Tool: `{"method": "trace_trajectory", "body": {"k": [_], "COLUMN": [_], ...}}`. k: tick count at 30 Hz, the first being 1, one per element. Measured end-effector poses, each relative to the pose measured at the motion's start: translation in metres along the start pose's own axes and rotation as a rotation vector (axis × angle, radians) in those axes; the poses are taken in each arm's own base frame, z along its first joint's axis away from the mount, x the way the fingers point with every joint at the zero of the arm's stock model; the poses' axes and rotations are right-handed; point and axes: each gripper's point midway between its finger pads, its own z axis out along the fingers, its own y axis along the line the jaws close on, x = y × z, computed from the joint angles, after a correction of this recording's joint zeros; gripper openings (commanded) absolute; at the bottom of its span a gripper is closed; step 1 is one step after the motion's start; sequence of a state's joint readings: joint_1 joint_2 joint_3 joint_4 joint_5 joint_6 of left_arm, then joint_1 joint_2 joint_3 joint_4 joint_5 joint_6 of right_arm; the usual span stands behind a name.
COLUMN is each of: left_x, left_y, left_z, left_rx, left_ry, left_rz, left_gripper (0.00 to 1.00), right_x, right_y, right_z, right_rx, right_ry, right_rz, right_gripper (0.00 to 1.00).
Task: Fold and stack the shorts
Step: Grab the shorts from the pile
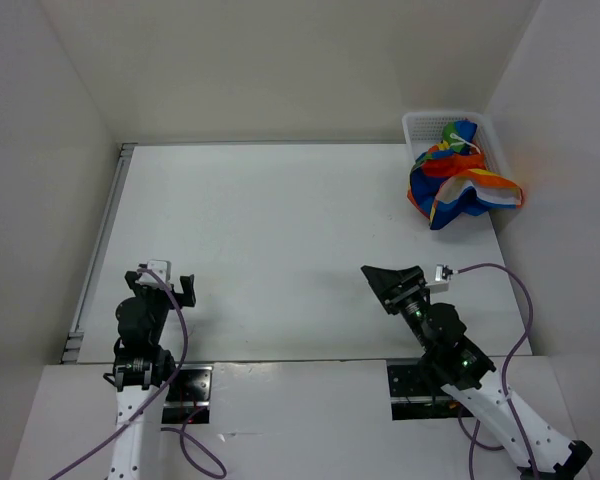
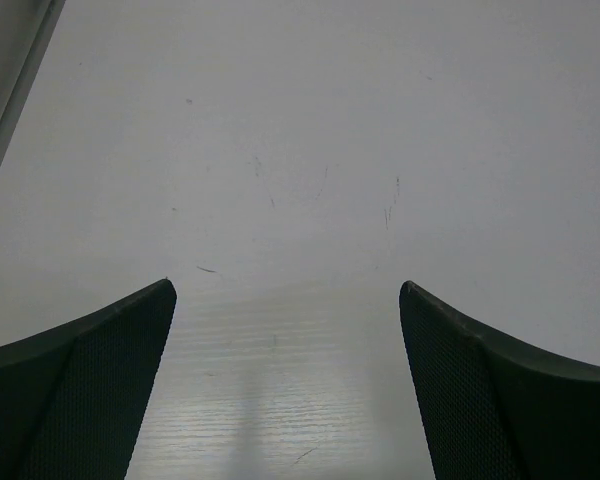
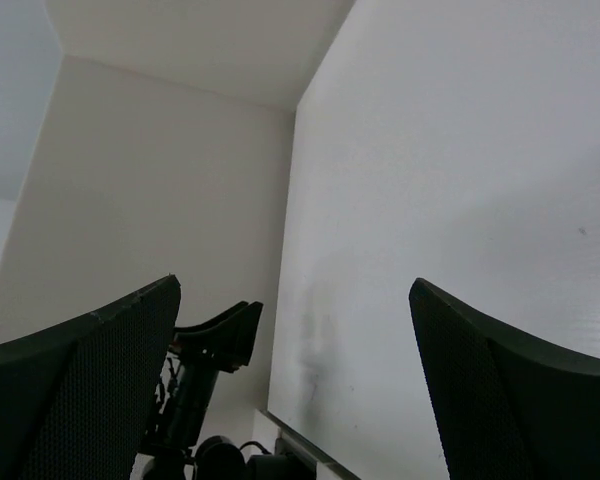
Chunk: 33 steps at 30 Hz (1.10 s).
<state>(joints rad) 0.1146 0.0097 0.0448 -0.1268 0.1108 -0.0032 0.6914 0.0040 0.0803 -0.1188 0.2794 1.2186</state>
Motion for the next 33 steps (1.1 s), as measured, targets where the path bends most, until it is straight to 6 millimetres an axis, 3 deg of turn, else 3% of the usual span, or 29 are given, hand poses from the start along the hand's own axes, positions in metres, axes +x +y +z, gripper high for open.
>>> {"method": "trace_trajectory", "body": {"k": [3,6,9,11,14,16,18,19,21,24,25,27,28,30,31,33], "left_x": [0.000,-0.001,-0.006,-0.015,-0.029,-0.036,-0.047,-0.055,-0.074,-0.104,-0.112,-0.127,-0.129,-0.124,-0.114,-0.083], "left_y": [-0.002,-0.022,-0.051,-0.063,-0.070,-0.069,-0.066,-0.063,-0.057,-0.043,-0.040,-0.034,-0.033,-0.030,-0.030,-0.030], "left_z": [0.000,-0.001,-0.006,-0.009,-0.011,-0.011,-0.012,-0.012,-0.014,-0.008,-0.002,0.019,0.029,0.055,0.065,0.073], "left_rx": [0.012,0.125,0.294,0.370,0.413,0.407,0.391,0.375,0.338,0.281,0.273,0.268,0.275,0.284,0.287,0.284], "left_ry": [-0.001,-0.005,-0.030,-0.069,-0.128,-0.156,-0.185,-0.201,-0.226,-0.135,-0.081,0.043,0.109,0.241,0.312,0.447], "left_rz": [0.000,-0.001,0.002,0.014,0.035,0.045,0.055,0.059,0.065,0.035,0.018,-0.016,-0.034,-0.071,-0.090,-0.119], "left_gripper": [0.99,0.99,0.99,0.99,0.99,0.99,0.99,0.99,0.99,0.99,0.99,0.99,0.99,0.99,0.99,0.99], "right_x": [-0.001,-0.003,-0.026,-0.049,-0.077,-0.096,-0.113,-0.122,-0.139,-0.164,-0.181,-0.238,-0.273,-0.317,-0.326,-0.322], "right_y": [-0.011,-0.004,0.026,0.060,0.109,0.138,0.148,0.146,0.123,0.087,0.079,0.066,0.058,0.045,0.040,0.026], "right_z": [-0.001,-0.003,-0.008,-0.007,0.018,0.055,0.091,0.108,0.126,0.132,0.132,0.124,0.114,0.096,0.093,0.102], "right_rx": [0.053,0.022,0.003,0.024,0.116,0.219,0.343,0.416,0.582,0.730,0.747,0.787,0.828,0.905,0.924,0.925], "right_ry": [-0.008,0.000,-0.058,-0.106,-0.137,-0.167,-0.210,-0.244,-0.307,-0.279,-0.281,-0.323,-0.367,-0.428,-0.431,-0.377], "right_rz": [0.009,-0.111,-0.237,-0.342,-0.540,-0.701,-0.848,-0.914,-1.031,-1.134,-1.107,-1.010,-0.955,-0.877,-0.852,-0.822], "right_gripper": [1.00,1.00,1.00,1.00,1.00,1.00,1.00,1.00,1.00,1.00,1.00,1.00,1.00,1.00,1.00,1.00]}}
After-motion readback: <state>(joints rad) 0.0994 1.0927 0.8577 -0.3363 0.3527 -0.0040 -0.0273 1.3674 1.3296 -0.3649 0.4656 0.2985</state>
